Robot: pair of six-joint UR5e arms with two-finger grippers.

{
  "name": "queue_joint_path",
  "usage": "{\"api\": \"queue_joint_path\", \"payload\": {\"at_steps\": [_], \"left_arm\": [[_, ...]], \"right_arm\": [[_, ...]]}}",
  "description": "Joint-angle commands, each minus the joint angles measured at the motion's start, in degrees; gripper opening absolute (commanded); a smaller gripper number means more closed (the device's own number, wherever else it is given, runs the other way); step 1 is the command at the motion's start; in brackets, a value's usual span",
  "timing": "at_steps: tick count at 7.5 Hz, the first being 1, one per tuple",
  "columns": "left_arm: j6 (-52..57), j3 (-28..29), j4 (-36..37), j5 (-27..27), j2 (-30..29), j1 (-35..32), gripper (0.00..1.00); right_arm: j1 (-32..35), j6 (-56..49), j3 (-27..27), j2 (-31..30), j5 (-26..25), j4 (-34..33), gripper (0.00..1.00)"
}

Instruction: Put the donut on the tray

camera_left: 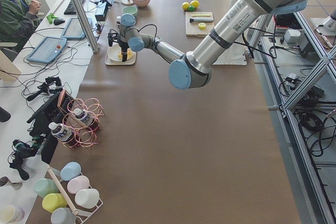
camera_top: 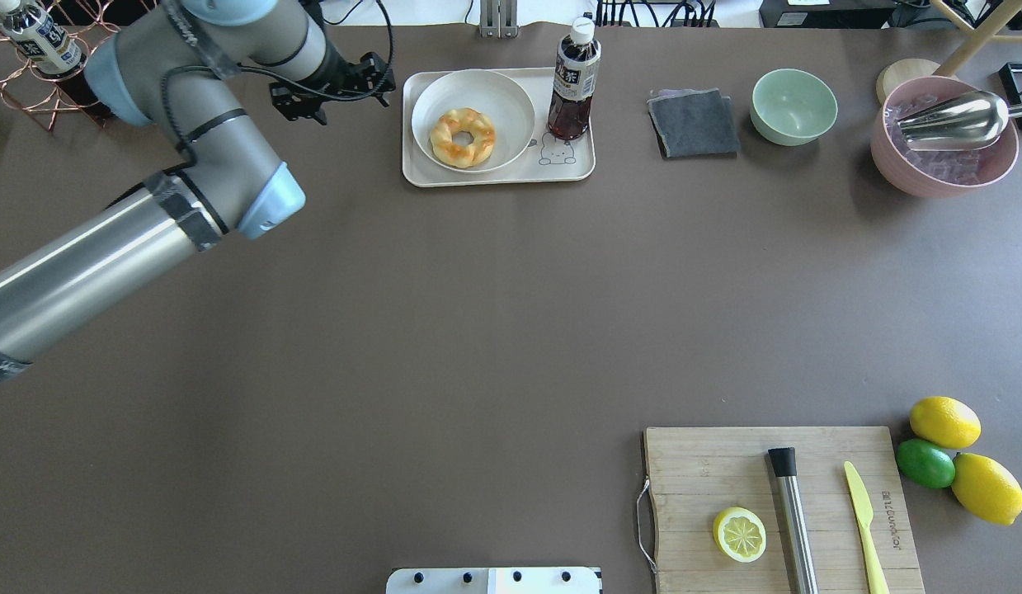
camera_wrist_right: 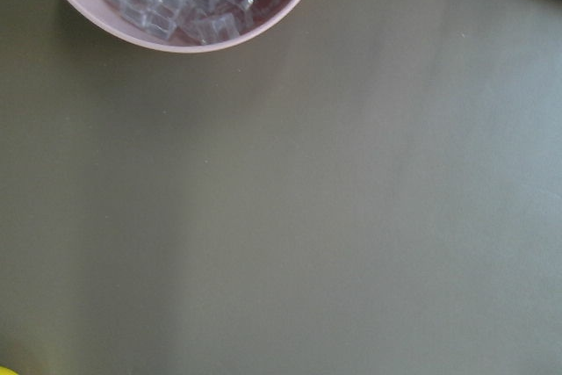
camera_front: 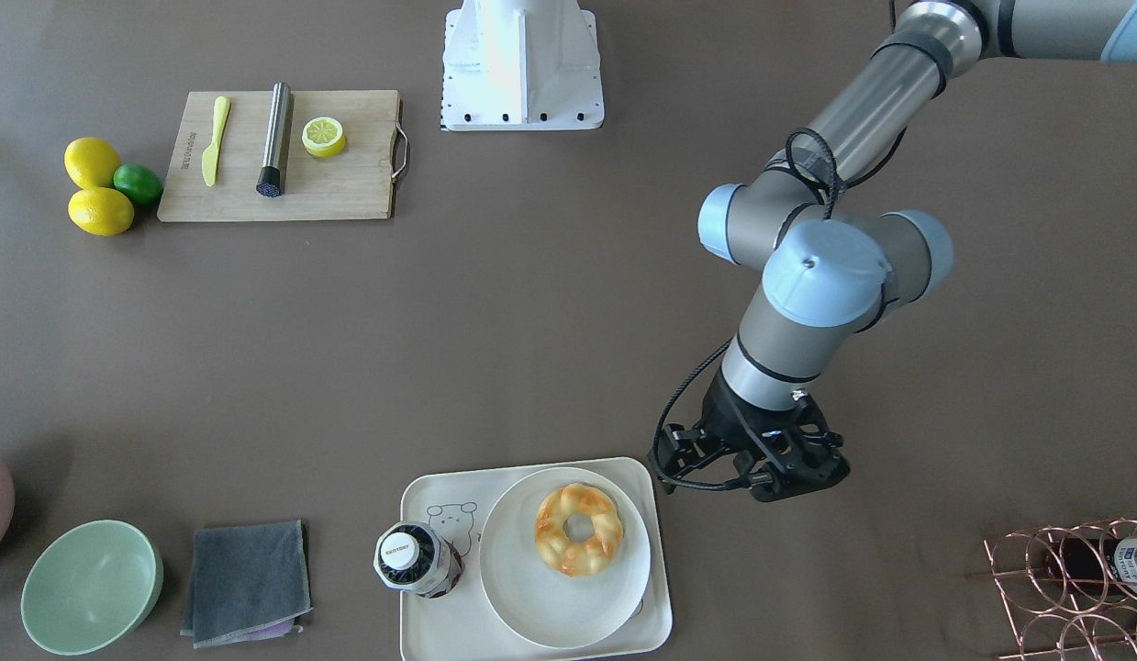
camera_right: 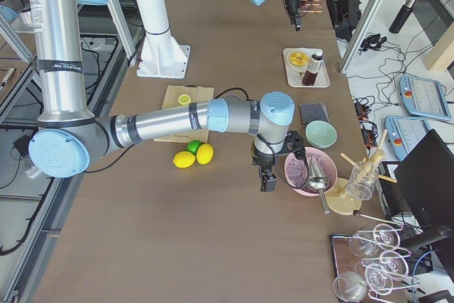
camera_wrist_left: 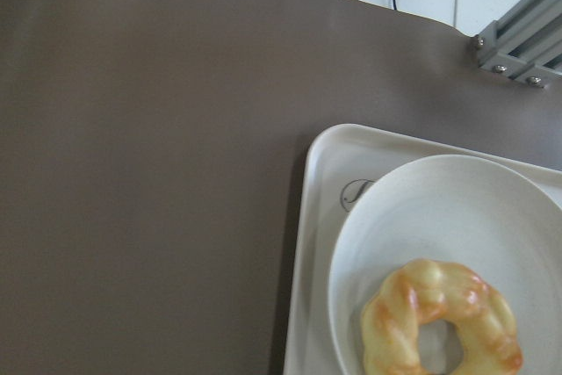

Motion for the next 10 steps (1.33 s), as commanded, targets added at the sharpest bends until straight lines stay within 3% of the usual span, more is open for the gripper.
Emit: {"api": "queue_joint_path", "payload": {"at_steps": [1,3,5,8,10], "left_arm": [[17.39,-16.75,12.05,-8.19,13.28,-8.79,0.98],[32.42,-25.64,19.19,-10.14,23.82,-15.56,0.98],[50.08,-29.09,19.13,-14.42,35.50,-24.60,0.98],[76.98,-28.40,19.22,-19.19,47.66,-40.25,0.98],[82.23,-24.66,18.27,-19.28,53.46,-45.45,0.98]], "right_arm": [[0.90,-0.70,-1.28,-3.55,-2.70,0.28,1.00],[1.07,-0.70,-3.73,-3.55,-2.96,0.37,1.00],[1.07,-0.61,-6.02,-3.55,-2.88,0.37,1.00],[1.07,-0.61,-6.29,-3.64,-2.79,0.37,1.00],[1.07,-0.70,-6.64,-3.64,-2.62,0.37,1.00]]}}
